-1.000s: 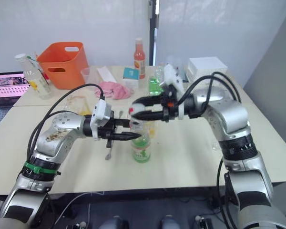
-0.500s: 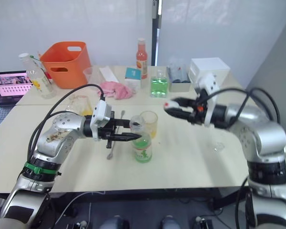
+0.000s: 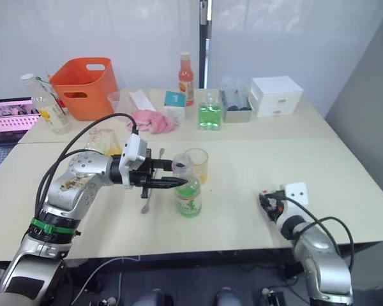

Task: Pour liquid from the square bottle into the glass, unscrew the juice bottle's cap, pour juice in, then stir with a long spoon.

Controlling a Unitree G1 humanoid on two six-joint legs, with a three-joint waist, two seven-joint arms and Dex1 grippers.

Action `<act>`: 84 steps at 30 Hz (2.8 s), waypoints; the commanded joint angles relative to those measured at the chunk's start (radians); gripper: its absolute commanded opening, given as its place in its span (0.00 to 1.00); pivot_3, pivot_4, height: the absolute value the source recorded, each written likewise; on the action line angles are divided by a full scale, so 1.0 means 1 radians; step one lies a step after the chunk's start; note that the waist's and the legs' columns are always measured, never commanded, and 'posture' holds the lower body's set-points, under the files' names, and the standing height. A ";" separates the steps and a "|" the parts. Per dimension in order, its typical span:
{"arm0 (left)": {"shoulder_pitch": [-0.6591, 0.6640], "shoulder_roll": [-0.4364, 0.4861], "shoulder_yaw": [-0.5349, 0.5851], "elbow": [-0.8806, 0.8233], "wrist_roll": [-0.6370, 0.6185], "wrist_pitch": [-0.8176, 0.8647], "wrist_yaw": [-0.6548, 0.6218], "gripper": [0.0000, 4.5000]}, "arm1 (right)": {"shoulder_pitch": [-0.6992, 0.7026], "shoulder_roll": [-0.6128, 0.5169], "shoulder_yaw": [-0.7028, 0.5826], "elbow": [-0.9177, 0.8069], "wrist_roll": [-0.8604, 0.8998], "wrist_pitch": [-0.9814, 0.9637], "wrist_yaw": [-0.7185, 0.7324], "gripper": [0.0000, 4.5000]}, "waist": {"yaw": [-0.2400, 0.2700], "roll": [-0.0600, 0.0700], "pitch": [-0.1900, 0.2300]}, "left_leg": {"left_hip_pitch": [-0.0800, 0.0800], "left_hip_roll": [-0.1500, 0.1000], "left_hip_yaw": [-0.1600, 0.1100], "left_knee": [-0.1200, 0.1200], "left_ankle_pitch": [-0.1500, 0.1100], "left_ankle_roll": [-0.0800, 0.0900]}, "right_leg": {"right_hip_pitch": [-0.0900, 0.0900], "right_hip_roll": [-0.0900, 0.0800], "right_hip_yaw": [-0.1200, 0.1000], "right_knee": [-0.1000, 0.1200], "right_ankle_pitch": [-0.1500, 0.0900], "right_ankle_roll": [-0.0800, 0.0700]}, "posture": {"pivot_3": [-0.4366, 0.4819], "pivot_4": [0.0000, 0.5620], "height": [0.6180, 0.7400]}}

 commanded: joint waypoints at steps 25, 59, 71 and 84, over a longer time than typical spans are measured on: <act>-0.006 0.019 -0.005 0.023 0.034 0.008 -0.010 0.31 | -0.031 0.037 0.013 0.037 0.057 -0.056 0.057 0.99 | -0.001 0.000 0.000 | 0.000 0.000 0.000 0.000 0.000 0.000 | 0.000 0.000 0.000 0.000 0.000 0.000 | 0.48 0.27 0.79; -0.377 -0.023 0.051 0.562 0.285 -0.417 0.125 0.31 | -0.192 -0.159 0.132 -0.312 0.335 0.237 0.131 0.99 | 0.020 -0.003 0.002 | -0.006 -0.002 0.000 0.002 -0.001 0.002 | -0.002 -0.001 -0.005 -0.002 0.000 0.001 | 0.48 0.27 0.79; -0.546 -0.165 -0.047 1.073 0.586 -0.979 0.433 0.31 | -0.208 -0.122 0.156 -0.318 0.330 0.252 0.065 0.99 | 0.026 -0.004 0.002 | -0.011 -0.002 0.000 0.003 -0.001 0.003 | -0.004 -0.002 -0.007 -0.003 0.001 0.002 | 0.48 0.27 0.79; -0.589 -0.202 -0.224 1.209 0.953 -1.128 1.002 0.31 | -0.203 -0.069 0.172 -0.355 0.337 0.265 -0.002 0.99 | 0.025 -0.004 0.002 | -0.011 -0.003 0.000 0.003 -0.001 0.003 | -0.004 -0.002 -0.007 -0.003 0.001 0.002 | 0.48 0.27 0.79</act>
